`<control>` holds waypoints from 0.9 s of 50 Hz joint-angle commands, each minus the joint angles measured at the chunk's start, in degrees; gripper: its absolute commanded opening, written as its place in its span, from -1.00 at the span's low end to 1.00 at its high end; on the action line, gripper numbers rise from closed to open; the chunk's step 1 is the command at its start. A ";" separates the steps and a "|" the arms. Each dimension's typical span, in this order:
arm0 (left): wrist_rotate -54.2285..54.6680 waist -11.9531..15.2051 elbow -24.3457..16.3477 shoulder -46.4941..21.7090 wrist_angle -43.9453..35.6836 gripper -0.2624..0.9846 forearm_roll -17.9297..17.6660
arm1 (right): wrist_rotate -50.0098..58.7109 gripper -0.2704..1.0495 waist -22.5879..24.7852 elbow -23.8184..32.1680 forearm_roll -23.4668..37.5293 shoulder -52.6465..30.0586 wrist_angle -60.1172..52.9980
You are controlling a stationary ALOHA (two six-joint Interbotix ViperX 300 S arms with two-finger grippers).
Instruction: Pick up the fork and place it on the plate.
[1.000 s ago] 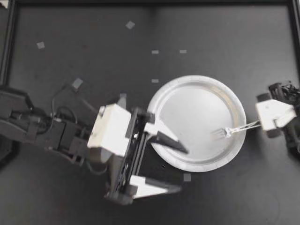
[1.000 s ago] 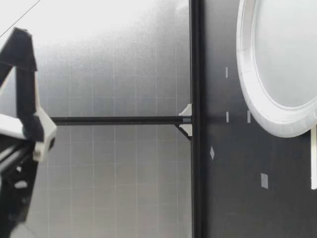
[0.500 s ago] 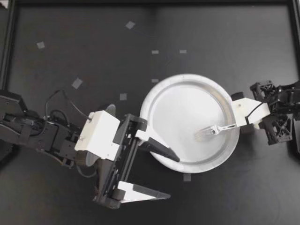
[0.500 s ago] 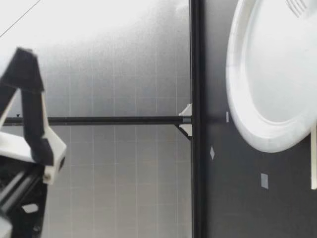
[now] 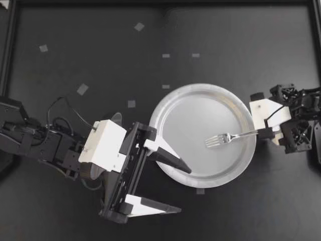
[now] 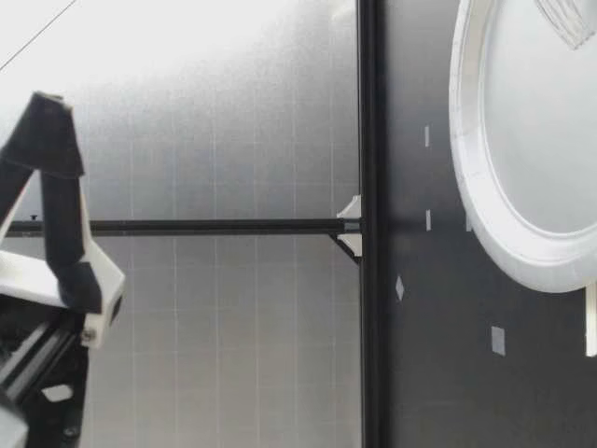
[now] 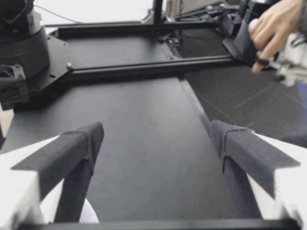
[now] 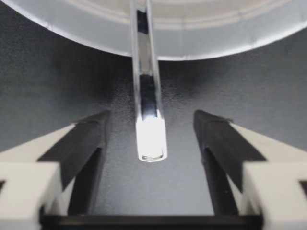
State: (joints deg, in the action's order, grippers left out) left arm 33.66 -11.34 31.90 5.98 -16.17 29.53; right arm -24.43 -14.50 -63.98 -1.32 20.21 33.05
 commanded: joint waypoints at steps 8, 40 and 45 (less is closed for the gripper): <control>-0.09 -0.18 -2.02 3.52 1.41 0.83 -0.09 | 0.09 0.40 -0.26 12.22 -0.09 13.54 1.76; -2.11 6.86 5.80 9.05 2.46 0.26 -2.55 | 5.19 -0.11 14.94 1.67 -15.12 25.84 -38.32; -3.69 7.12 7.47 7.29 -1.23 0.19 -2.55 | 5.10 -0.16 14.94 -1.41 -15.03 29.36 -42.63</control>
State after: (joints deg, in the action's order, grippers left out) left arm 31.29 -4.66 38.41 14.41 -13.36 27.07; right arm -19.34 0.09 -63.90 -16.35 46.49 -5.36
